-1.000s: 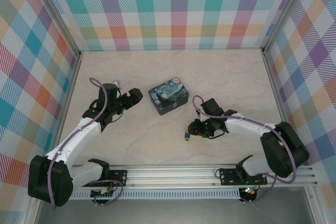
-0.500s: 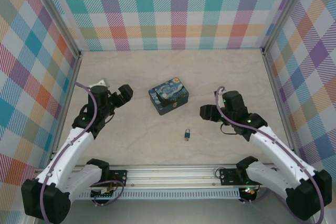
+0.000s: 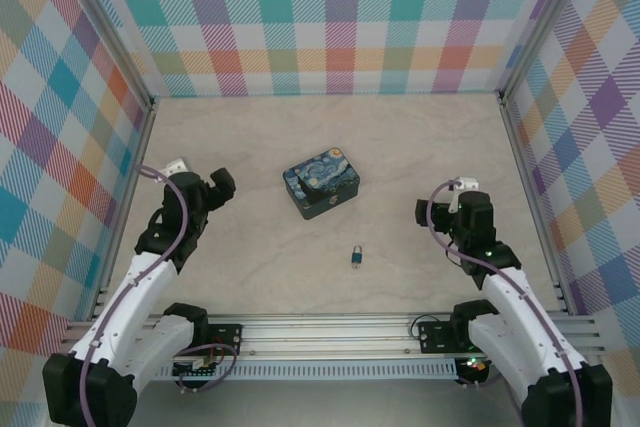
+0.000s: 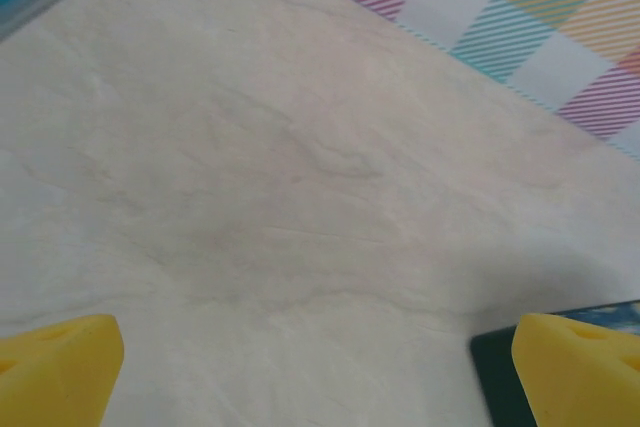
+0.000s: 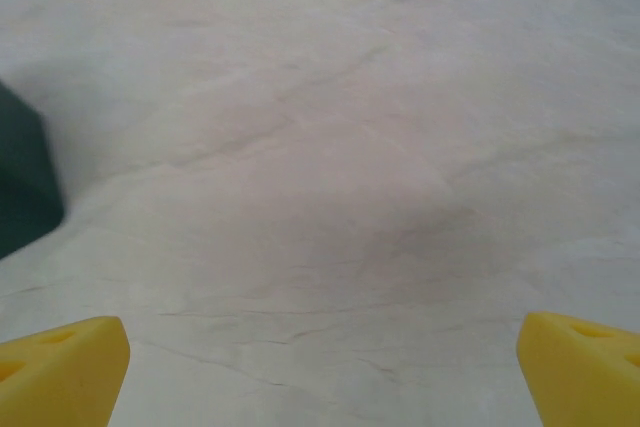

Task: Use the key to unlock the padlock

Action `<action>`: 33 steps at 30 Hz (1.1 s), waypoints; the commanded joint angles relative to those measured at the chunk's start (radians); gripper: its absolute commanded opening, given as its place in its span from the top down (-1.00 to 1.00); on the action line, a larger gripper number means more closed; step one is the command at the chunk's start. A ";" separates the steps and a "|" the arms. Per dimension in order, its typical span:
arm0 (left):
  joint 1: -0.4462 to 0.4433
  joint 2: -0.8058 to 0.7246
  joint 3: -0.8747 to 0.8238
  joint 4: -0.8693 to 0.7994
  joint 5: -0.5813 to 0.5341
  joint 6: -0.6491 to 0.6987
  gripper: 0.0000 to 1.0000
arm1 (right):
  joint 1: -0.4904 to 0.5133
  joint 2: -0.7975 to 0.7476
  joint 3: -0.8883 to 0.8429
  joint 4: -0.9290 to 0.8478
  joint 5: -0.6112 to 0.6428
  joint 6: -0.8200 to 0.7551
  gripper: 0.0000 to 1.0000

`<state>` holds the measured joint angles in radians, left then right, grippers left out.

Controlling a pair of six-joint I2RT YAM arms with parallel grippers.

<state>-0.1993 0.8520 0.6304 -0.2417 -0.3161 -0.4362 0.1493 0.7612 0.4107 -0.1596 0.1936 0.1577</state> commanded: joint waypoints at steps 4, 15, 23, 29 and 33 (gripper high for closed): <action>0.019 -0.031 -0.105 0.080 -0.150 0.184 -1.00 | -0.121 0.100 -0.103 0.307 -0.115 -0.024 -0.99; 0.023 -0.019 -0.254 0.272 -0.245 0.243 -1.00 | -0.149 0.311 -0.184 0.754 -0.193 -0.084 -0.99; 0.024 0.109 -0.273 0.396 -0.211 0.255 -1.00 | -0.155 0.526 -0.132 0.986 -0.230 -0.110 -1.00; 0.027 0.210 -0.268 0.476 -0.178 0.291 -1.00 | -0.177 0.715 -0.146 1.207 -0.244 -0.112 -0.99; 0.030 0.246 -0.275 0.516 -0.156 0.307 -1.00 | -0.186 0.755 -0.086 1.125 -0.271 -0.116 -0.99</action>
<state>-0.1913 1.0836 0.3687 0.1955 -0.4900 -0.1593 -0.0280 1.5257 0.2707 0.9463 -0.0360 0.0616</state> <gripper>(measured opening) 0.997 0.996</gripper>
